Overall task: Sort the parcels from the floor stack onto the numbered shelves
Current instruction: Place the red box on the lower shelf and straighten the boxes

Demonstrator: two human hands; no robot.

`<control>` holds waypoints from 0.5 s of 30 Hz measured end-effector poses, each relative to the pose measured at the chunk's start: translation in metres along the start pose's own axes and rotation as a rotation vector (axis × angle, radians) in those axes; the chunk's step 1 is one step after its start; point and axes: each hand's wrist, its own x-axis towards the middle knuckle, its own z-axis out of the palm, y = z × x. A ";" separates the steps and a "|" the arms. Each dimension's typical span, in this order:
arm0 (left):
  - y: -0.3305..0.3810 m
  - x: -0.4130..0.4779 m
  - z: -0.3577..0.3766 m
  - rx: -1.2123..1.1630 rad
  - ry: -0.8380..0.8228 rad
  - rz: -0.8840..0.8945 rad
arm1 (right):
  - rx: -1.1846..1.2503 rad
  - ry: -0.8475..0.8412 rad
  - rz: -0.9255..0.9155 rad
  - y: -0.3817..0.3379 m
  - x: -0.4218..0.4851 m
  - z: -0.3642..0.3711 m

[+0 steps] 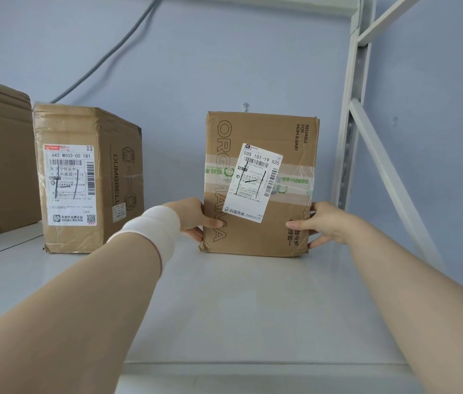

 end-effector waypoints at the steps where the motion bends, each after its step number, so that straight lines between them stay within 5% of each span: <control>1: 0.001 -0.001 0.002 -0.005 0.008 -0.003 | 0.006 0.004 0.001 0.001 -0.001 0.000; 10: 0.006 -0.012 0.012 0.173 0.120 -0.011 | -0.062 0.049 0.007 0.005 -0.005 0.003; 15: 0.012 -0.028 0.010 0.266 0.225 0.027 | -0.109 0.270 -0.089 -0.003 -0.022 0.003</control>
